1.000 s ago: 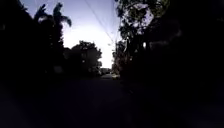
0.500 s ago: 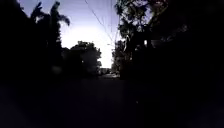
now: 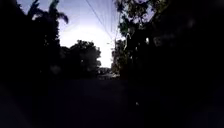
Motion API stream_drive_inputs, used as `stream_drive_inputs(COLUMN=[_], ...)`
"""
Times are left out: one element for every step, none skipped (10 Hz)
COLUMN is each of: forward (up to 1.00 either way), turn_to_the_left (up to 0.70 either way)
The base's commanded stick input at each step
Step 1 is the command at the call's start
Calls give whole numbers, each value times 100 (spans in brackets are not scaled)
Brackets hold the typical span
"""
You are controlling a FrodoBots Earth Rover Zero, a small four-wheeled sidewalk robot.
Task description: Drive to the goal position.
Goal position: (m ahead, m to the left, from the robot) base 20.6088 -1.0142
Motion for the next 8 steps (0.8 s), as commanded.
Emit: stream_drive_inputs(forward=[70, 70, 70, 70, 72, 82, 85, 85], turn_to_the_left=[0, 0, 0, 0, 0, 0, 0, 0])
